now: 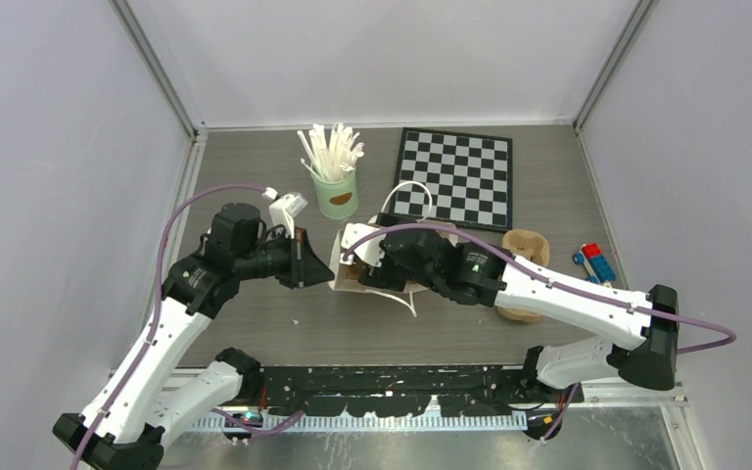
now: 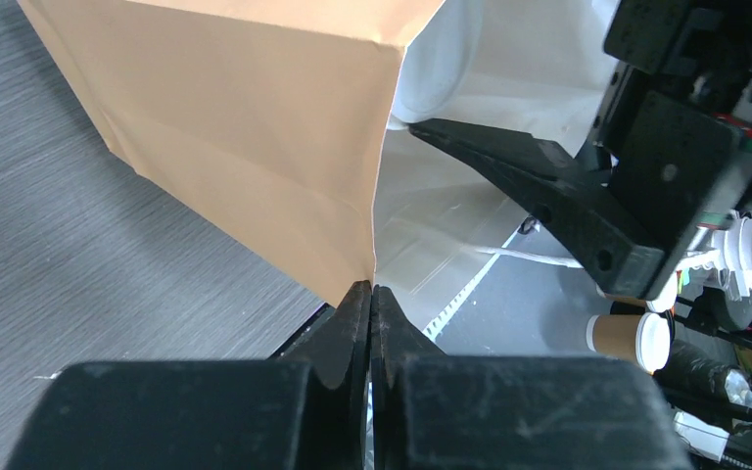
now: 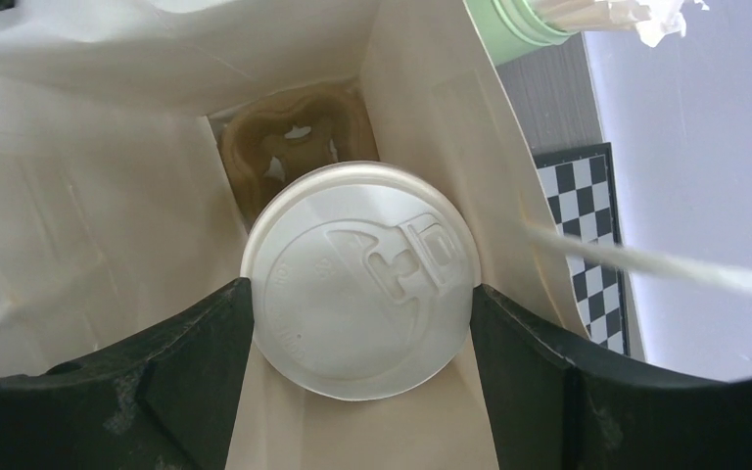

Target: Pack the takeout coffee

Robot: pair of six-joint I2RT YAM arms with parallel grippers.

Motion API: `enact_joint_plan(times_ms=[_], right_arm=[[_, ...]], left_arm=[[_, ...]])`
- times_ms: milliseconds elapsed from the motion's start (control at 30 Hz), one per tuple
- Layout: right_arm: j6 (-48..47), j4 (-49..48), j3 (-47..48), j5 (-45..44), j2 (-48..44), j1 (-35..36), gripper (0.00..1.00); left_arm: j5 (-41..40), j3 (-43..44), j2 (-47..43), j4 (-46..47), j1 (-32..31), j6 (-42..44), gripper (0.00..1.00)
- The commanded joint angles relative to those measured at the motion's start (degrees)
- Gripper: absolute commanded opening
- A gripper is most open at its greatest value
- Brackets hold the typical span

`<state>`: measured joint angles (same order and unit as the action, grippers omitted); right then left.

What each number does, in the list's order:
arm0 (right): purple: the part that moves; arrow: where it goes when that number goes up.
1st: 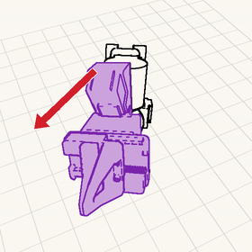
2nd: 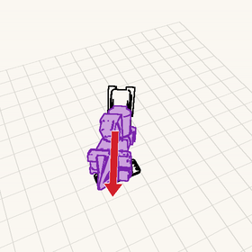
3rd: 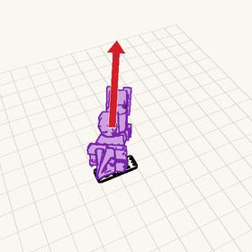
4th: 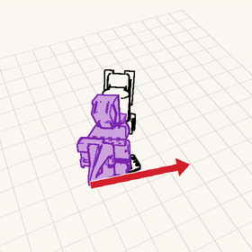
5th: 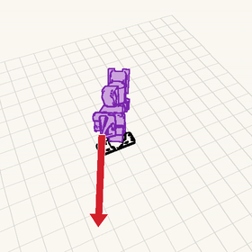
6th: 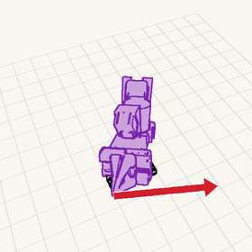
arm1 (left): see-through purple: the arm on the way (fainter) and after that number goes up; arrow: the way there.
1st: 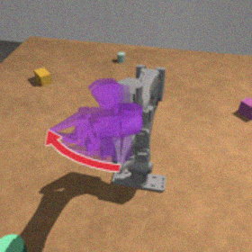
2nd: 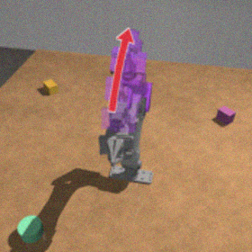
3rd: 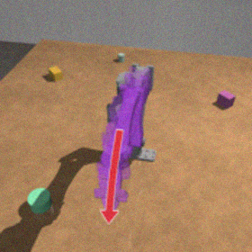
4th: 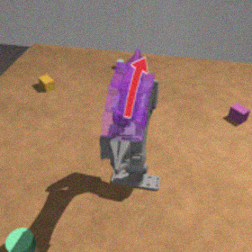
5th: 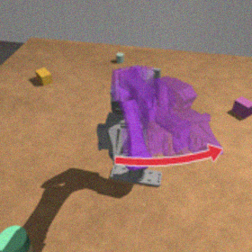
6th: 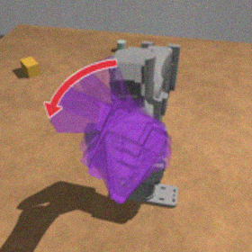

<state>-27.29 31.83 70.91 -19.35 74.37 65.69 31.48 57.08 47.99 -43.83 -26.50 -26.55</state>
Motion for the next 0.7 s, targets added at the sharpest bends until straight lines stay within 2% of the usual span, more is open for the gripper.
enact_joint_plan(times_ms=[0,667], right_arm=[[-1.0,-5.0,-1.6,2.3,1.1,-1.2,0.74],[-0.4,5.1,-5.6,-4.3,-6.0,-1.4,0.73]], left_arm=[[2.1,-0.5,-1.4,2.9,0.3,0.1,0.0],[1.4,-0.2,-1.1,2.4,0.3,0.5,0.0]])
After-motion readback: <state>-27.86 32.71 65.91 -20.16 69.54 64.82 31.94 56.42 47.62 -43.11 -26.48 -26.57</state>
